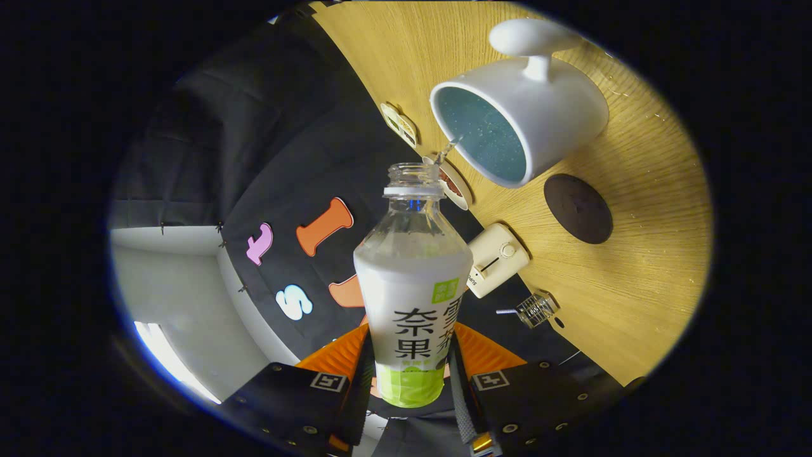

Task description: Take the bottle from table, then pour the juice into the cup, finally place the bottle on the coaster

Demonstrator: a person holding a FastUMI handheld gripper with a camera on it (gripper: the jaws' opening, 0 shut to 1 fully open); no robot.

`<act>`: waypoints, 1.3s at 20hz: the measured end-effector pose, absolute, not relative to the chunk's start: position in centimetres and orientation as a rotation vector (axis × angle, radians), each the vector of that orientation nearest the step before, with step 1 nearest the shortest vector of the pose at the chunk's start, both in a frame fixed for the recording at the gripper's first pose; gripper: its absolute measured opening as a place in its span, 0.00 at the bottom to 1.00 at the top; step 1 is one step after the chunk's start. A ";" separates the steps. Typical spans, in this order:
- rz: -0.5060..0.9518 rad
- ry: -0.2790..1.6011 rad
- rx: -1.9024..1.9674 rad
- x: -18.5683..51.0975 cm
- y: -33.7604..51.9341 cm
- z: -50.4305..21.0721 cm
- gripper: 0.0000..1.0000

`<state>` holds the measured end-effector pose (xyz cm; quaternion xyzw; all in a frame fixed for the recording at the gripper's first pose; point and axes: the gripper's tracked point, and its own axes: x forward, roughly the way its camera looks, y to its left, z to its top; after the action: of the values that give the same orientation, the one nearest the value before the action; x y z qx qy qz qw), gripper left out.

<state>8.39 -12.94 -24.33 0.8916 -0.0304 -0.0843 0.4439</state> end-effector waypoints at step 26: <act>-0.212 0.249 1.058 7.0 -9.7 -30.4 0.57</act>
<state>6.97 -9.70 -30.44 0.5023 0.1181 -0.1005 0.8507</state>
